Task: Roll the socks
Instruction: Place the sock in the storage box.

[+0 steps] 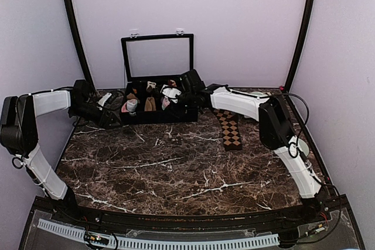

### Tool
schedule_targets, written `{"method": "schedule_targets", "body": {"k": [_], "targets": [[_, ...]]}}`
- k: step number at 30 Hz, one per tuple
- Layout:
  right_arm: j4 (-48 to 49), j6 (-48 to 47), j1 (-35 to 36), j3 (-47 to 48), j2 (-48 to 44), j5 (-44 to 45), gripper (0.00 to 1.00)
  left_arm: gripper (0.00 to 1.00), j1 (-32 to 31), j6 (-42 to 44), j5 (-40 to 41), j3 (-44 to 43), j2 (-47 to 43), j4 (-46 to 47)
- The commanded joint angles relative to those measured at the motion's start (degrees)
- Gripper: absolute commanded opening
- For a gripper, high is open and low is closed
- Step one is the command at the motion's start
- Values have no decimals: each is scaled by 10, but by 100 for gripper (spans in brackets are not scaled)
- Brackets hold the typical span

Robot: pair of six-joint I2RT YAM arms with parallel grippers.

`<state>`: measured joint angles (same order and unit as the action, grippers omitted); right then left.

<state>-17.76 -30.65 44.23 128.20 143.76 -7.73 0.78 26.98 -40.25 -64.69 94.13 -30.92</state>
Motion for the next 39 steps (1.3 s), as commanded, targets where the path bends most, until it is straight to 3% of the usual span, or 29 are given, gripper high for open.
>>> {"method": "schedule_targets", "body": {"k": [1, 4, 10, 17, 21, 27, 34, 39], "targets": [[17, 98, -36, 21, -10, -97, 63, 71, 4, 6, -13, 4, -2, -4], [4, 137, -60, 20, -16, -190, 59, 71, 4, 5, -17, 3, 1, -1], [-51, 148, -68, 22, -7, -265, 56, 69, -2, -20, -76, -52, 26, 3], [-37, 182, -65, 24, 10, -280, 56, 69, -71, -76, -73, -190, 102, 23], [-26, 192, -58, 18, 13, -275, 55, 69, -116, -88, -32, -275, 165, 30], [18, 221, -56, -22, 4, -290, 55, 69, -138, -156, -65, -355, 259, 77], [56, 250, -54, -41, 5, -342, 55, 70, -163, -180, -34, -463, 347, 82], [51, 254, -57, -37, 8, -348, 55, 69, -166, -180, -39, -486, 372, 82]]}}
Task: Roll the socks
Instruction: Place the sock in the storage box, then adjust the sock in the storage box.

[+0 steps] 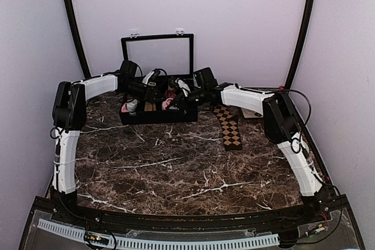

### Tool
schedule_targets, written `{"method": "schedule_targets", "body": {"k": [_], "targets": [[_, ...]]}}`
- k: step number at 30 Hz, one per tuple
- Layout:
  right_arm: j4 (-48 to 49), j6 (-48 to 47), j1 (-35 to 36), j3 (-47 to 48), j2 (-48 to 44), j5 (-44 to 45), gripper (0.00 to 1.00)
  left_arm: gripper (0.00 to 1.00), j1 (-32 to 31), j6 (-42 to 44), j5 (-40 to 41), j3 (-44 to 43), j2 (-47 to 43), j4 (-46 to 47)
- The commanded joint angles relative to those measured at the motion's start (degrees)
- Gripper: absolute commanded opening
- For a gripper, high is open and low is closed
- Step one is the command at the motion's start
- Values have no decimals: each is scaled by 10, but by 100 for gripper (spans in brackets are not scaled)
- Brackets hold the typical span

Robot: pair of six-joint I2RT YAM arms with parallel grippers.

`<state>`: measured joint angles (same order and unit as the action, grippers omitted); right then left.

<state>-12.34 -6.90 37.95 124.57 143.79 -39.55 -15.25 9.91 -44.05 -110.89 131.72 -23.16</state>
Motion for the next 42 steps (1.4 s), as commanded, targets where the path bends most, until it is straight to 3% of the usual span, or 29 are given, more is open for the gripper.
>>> {"method": "schedule_targets", "body": {"k": [1, 8, 14, 24, 29, 33, 42], "targets": [[-6, 18, 4, 3, 14, -34, 55, 70, -7, -8, -1, -24, -4, 5], [15, 37, 1, 15, 38, -57, 55, 69, -26, 35, 11, -26, -7, -13], [22, 47, 0, 27, 44, -88, 54, 69, -46, 76, 86, -21, -1, -8], [340, 197, -65, -281, -165, -168, 55, 56, -45, 67, 180, -91, 60, -57], [257, 141, -81, -313, -201, -86, 55, 48, -31, 34, 189, -167, 104, -111], [253, 129, -84, -352, -222, -41, 55, 39, -14, 17, 177, -201, 125, -146], [198, 107, -88, -372, -237, 65, 54, 36, -17, 55, 221, -165, 116, -159]]}}
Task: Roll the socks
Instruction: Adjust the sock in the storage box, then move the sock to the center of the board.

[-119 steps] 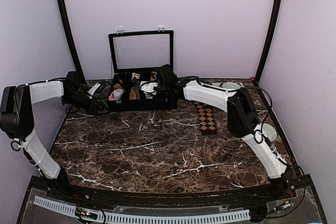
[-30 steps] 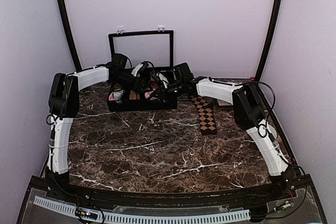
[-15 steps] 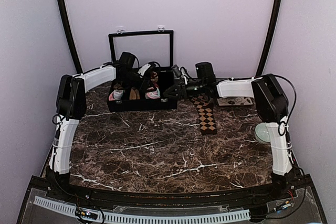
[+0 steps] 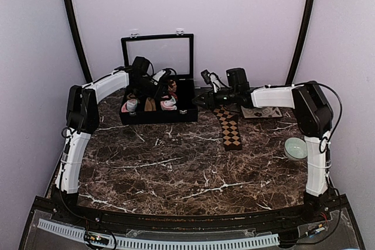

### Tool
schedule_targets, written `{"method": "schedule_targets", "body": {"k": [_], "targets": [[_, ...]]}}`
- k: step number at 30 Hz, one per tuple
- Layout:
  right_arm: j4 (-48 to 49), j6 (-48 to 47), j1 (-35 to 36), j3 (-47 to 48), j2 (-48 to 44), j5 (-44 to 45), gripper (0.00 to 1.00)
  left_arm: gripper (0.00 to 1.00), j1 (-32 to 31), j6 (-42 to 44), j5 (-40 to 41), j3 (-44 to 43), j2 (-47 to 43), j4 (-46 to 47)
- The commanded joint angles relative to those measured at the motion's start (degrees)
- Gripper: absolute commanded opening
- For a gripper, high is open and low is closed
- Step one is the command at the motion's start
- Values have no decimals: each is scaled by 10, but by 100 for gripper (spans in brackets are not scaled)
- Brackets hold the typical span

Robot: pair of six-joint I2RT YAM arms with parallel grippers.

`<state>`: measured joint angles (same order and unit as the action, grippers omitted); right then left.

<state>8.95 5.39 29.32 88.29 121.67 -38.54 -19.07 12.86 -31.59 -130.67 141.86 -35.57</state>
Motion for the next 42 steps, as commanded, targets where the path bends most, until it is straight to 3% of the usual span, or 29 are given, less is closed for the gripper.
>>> {"method": "schedule_targets", "body": {"k": [1, 6, 12, 16, 17, 18, 24, 33, 42], "targets": [[-18, -19, -2, -15, -20, 63, 54, 36, 19, 30, 105, 43, 11, -29], [-26, -34, -1, -51, -49, 102, 54, 39, 14, 58, 144, 63, 12, -13], [-40, -42, -5, -105, -92, 171, 55, 79, 13, 64, 56, 68, -56, -27], [-58, -27, -6, -152, -124, 237, 54, 89, 14, 74, 32, 68, -112, -53], [-63, -21, -7, -165, -132, 252, 54, 97, 14, 75, 24, 68, -123, -59], [-67, -14, -9, -177, -140, 271, 54, 98, 14, 77, 15, 70, -134, -66], [-89, 24, -20, -249, -164, 363, 53, 99, 13, 88, -45, 101, -189, -87], [-139, 29, -31, -262, -143, 325, 41, 99, 12, 135, -80, 124, -212, -144], [-135, 42, 22, -321, -132, 319, 27, 99, 12, 171, -64, 357, -372, -76]]}}
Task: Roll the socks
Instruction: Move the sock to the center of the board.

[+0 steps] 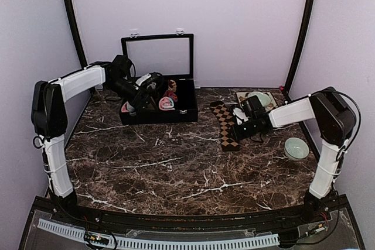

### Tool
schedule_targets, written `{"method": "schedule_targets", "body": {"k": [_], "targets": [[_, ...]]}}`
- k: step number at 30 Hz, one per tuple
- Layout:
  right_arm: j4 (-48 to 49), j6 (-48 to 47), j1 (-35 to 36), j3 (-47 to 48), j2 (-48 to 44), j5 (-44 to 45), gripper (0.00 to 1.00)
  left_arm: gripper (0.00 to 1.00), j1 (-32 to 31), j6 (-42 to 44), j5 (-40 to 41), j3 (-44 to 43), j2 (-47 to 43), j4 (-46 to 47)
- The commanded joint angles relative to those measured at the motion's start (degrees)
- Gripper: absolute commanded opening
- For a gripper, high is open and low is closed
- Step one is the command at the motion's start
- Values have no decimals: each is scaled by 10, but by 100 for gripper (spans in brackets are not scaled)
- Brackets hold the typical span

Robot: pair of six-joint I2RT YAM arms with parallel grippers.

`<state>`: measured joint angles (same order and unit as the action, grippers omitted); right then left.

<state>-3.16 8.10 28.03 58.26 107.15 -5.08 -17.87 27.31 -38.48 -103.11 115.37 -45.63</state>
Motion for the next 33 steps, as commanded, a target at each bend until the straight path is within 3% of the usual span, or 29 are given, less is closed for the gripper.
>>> {"method": "schedule_targets", "body": {"k": [1, 8, 12, 18, 22, 23, 24, 25, 27, 29, 31, 33], "targets": [[-14, 19, 48, -19, 18, -21, 26, 99, 1, 31, 11, 109, -128, 32], [20, 85, 159, 6, 33, -45, 20, 99, 1, 57, 17, 240, -240, 58], [40, 103, 192, 1, -2, -27, 22, 99, -1, 85, -22, 285, -259, 43], [89, 56, 192, -29, -124, 79, 36, 99, -12, 142, -69, 313, -243, 0], [190, 97, 182, -66, -154, 164, 26, 99, -15, 158, -84, 323, -237, -2], [215, 121, 173, -82, -171, 167, 32, 99, -15, 160, -84, 322, -235, -1], [231, 143, 156, -86, -173, 139, 73, 99, -15, 161, -83, 321, -235, 0], [246, 154, 135, -83, -166, 85, 96, 99, -15, 157, -79, 318, -235, 1], [251, 153, 89, -51, -126, -35, 99, 99, -3, 143, -69, 314, -242, 16], [228, 129, 63, -4, -94, -90, 99, 99, 19, 132, -79, 313, -248, 31], [190, 63, 71, 40, -90, -31, 99, 99, 45, 123, -93, 304, -247, 38], [218, 4, 91, 49, -101, 54, 99, 99, 67, 128, -100, 289, -238, 24]]}}
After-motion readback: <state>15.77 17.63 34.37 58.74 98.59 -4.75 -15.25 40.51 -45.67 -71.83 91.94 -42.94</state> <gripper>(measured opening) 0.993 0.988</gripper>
